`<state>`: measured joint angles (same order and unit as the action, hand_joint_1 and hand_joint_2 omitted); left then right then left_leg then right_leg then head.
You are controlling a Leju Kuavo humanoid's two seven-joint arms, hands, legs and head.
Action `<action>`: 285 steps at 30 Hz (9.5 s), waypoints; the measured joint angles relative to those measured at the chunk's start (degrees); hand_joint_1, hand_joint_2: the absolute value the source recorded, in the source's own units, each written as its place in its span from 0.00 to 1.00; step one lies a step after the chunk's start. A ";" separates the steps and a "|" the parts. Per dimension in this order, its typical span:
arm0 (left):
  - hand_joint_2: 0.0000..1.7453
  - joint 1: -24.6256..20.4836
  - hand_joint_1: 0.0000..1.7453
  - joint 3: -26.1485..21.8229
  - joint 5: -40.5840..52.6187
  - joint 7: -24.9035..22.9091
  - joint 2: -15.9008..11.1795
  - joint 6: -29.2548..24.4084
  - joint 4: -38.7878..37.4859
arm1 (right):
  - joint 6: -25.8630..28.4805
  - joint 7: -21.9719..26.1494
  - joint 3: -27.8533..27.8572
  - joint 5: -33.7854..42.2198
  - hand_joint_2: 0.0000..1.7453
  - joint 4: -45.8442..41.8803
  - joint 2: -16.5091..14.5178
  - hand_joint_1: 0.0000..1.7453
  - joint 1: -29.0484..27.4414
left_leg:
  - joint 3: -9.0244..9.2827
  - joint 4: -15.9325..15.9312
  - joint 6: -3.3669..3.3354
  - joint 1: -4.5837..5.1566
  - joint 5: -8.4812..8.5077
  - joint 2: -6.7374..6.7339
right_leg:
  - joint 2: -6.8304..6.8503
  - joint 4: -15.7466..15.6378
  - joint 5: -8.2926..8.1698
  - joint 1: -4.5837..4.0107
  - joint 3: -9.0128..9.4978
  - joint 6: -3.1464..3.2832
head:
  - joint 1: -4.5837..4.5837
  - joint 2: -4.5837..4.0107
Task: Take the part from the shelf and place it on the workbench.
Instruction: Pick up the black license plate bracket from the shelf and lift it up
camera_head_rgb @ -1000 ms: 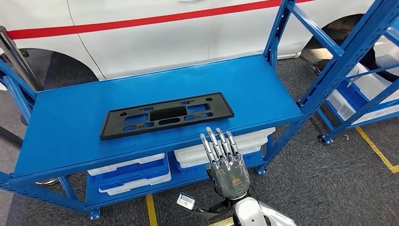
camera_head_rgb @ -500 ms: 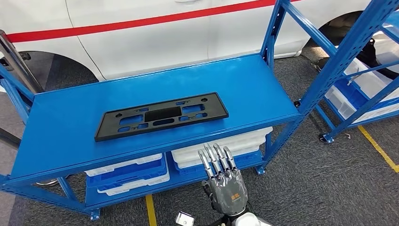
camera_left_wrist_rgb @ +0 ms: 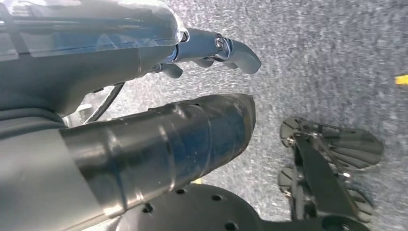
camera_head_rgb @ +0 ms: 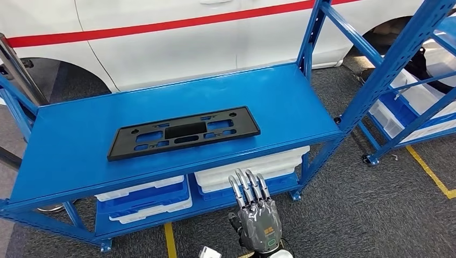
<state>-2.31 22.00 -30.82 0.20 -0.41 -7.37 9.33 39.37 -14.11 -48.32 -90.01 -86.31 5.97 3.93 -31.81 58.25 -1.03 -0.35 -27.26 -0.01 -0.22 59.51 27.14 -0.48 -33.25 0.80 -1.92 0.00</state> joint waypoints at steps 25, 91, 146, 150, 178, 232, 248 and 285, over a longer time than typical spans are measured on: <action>0.00 0.05 0.00 0.07 -0.11 -0.01 0.02 0.02 0.00 | 0.19 2.70 2.77 -0.04 1.00 0.33 -1.34 0.00 -1.61 | -2.81 6.91 1.54 -0.67 -2.16 -0.20 | -0.07 -0.31 0.17 0.59 0.54 0.99 | 0.01 0.00; 0.00 -0.17 0.00 1.12 -0.04 0.85 -0.31 -0.50 -0.13 | 0.28 4.54 6.09 -0.13 1.00 0.93 -3.23 0.00 -2.95 | 0.21 0.09 0.54 -0.15 -0.26 -0.02 | -0.01 0.00 -0.48 0.62 -0.40 -0.42 | 0.00 0.00; 0.00 -0.15 0.00 1.21 -0.60 1.02 -0.24 0.17 -0.13 | -0.20 7.47 5.90 -0.01 0.00 0.96 -2.97 0.00 -2.97 | -6.07 12.47 2.15 -0.34 -4.29 0.52 | 0.50 -0.84 -0.13 0.94 0.63 0.95 | 0.06 0.00; 0.00 -0.21 0.00 1.29 -0.71 1.03 -0.35 0.16 -0.13 | -0.19 7.43 5.90 -0.07 0.00 0.96 -2.97 0.00 -2.89 | 0.03 -0.02 1.01 0.13 0.34 0.21 | 0.83 -0.71 0.05 0.62 0.79 0.30 | 0.05 0.00; 0.00 -0.17 0.00 2.37 -1.38 1.16 -0.30 0.40 -0.13 | -0.46 4.93 3.82 -0.13 0.00 1.89 -1.62 0.00 -0.47 | -3.13 6.84 1.61 -0.26 -1.77 0.29 | 0.90 -0.84 -0.40 0.87 0.46 0.90 | 0.02 0.00; 0.00 -0.38 0.00 2.52 -2.26 0.99 -0.22 0.53 -0.13 | -2.30 5.93 2.16 -0.13 0.00 2.86 -1.29 0.00 1.14 | -0.55 2.72 1.38 -0.04 -2.33 0.41 | 0.19 -0.20 0.24 1.16 0.28 0.30 | -0.01 0.00; 0.00 -0.25 0.00 2.52 -2.83 1.03 -0.27 0.54 -0.14 | -2.32 6.79 2.16 -0.13 0.00 3.19 -1.86 0.00 1.12 | -1.00 -0.57 -0.75 -0.27 1.44 0.23 | 0.25 3.99 4.31 0.81 -0.26 -1.41 | -0.04 0.00; 0.00 -0.37 0.00 2.76 -3.52 1.86 -0.43 0.91 -0.17 | -8.33 10.03 2.16 7.34 0.00 5.55 -2.45 0.00 3.78 | -1.47 -0.35 -0.92 -0.09 1.72 0.33 | 0.15 9.83 4.72 1.60 -3.49 -1.95 | -0.07 0.00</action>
<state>-2.69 24.76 -34.34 2.06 -0.84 -6.46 9.16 31.04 -4.09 -46.16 -82.66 -80.76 3.52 7.71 -33.28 57.90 -1.94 -0.43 -25.53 0.31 -0.07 69.34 31.86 1.12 -36.74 -1.15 -1.99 0.00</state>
